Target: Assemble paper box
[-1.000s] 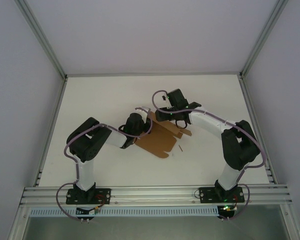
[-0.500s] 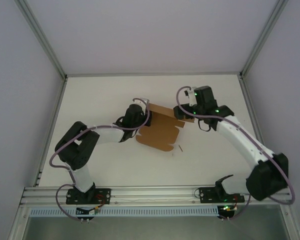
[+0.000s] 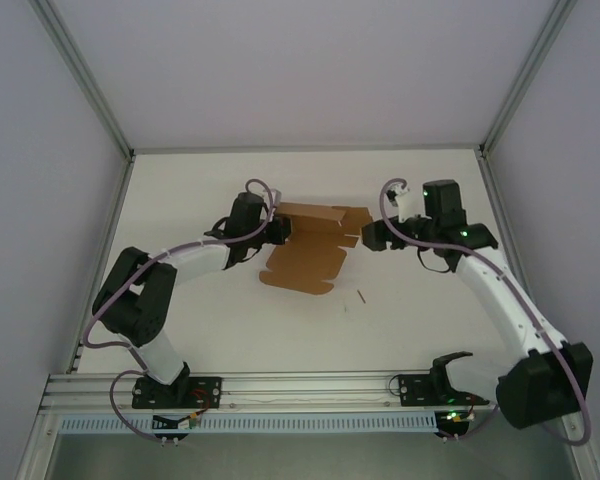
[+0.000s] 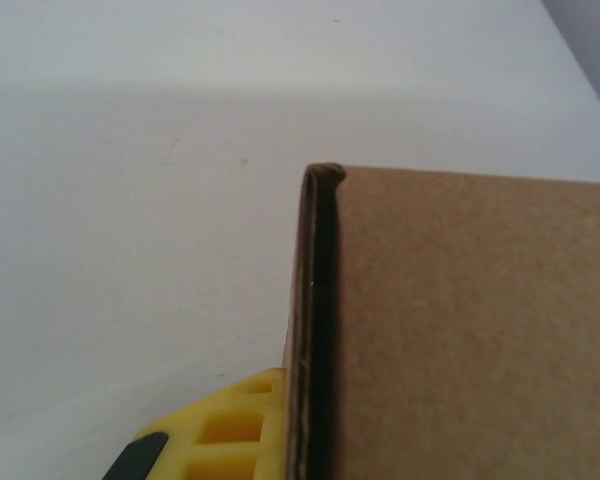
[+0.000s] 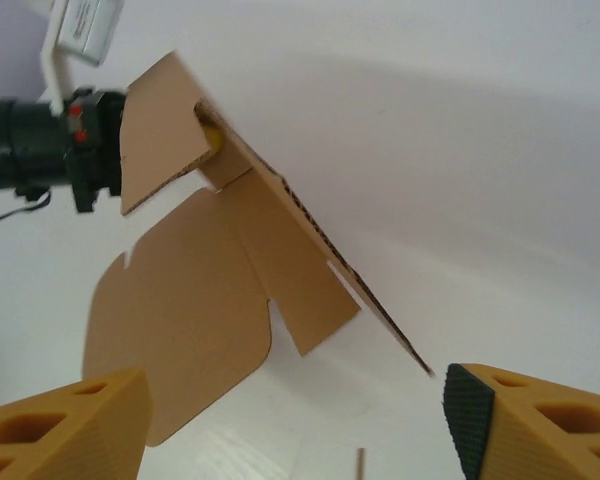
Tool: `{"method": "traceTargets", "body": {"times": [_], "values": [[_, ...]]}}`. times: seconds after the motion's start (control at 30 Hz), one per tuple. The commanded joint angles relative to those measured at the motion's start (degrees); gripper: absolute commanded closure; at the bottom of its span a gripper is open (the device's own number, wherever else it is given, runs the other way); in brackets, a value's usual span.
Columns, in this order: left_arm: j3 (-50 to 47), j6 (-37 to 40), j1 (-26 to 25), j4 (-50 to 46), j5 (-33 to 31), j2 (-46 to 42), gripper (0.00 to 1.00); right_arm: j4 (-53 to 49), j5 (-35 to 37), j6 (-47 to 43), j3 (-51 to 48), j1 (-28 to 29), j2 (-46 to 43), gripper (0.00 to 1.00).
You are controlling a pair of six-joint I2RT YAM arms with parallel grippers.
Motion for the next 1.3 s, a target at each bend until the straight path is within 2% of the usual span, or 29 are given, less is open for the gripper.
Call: {"method": "traceTargets", "body": {"times": [0.0, 0.1, 0.2, 0.23, 0.3, 0.37, 0.57, 0.67, 0.73, 0.87, 0.93, 1.0, 1.03, 1.1, 1.17, 1.23, 1.27], "values": [[2.3, -1.3, 0.2, -3.4, 3.6, -1.4, 1.00, 0.2, -8.6, -2.2, 4.2, 0.1, 4.8, 0.31], [3.3, -3.0, 0.5, -3.8, 4.1, -0.9, 1.00, -1.1, -9.8, -2.3, 6.2, 0.4, 7.9, 0.39], [6.1, -3.3, 0.5, -7.7, 2.6, 0.5, 1.00, -2.0, -7.4, -2.0, 7.5, 1.0, 9.7, 0.74], [7.0, -3.4, 0.5, -9.2, 1.3, 0.9, 1.00, -2.2, -6.2, -2.0, 7.8, 1.5, 9.8, 0.83], [8.4, -3.7, 0.5, -11.7, -1.6, 1.7, 1.00, -1.7, -3.7, -2.3, 7.6, 2.6, 9.3, 0.94], [10.0, -4.8, 0.5, -14.5, -6.0, 2.7, 1.00, -1.2, -1.5, -2.0, 7.4, 3.7, 8.8, 1.00], [15.1, -8.2, 0.1, -26.0, -20.3, 5.8, 1.00, -0.9, 6.9, -1.4, 7.3, 7.2, 7.9, 1.00], [17.1, -11.4, 0.1, -32.1, -27.7, 7.1, 1.00, 0.5, 7.1, -1.1, 6.6, 7.5, 6.9, 1.00], [18.1, -13.1, 0.0, -34.4, -29.5, 7.7, 1.00, 1.5, 7.0, -0.7, 6.0, 7.7, 6.7, 1.00], [15.9, -11.9, -0.2, -28.8, -22.5, 7.1, 1.00, 1.9, 6.0, -0.3, 5.6, 8.1, 7.8, 1.00], [16.9, -12.2, -1.2, -29.3, -26.0, 7.2, 1.00, 3.1, 6.5, 0.4, 5.3, 8.3, 8.2, 1.00], [19.7, -11.6, -2.9, -33.2, -34.4, 8.1, 1.00, 3.7, 5.9, 0.6, 4.7, 8.4, 8.1, 1.00], [21.3, -9.9, -3.7, -34.7, -36.0, 8.6, 1.00, 4.0, 5.3, 0.6, 4.5, 8.4, 8.2, 1.00], [21.4, -7.3, -4.4, -32.7, -33.1, 8.6, 1.00, 4.0, 4.8, 0.7, 4.5, 8.3, 8.4, 1.00], [17.7, -4.6, -4.4, -25.6, -25.3, 6.7, 1.00, 4.0, 5.1, 0.7, 4.2, 8.5, 8.6, 1.00], [13.9, -2.8, -4.4, -19.5, -19.6, 4.2, 1.00, 4.1, 7.1, 1.0, 3.5, 8.4, 8.4, 0.89], [12.4, -2.5, -4.4, -17.3, -18.8, 3.0, 1.00, 4.1, 8.3, 1.1, 3.0, 8.4, 8.0, 0.78]]}}
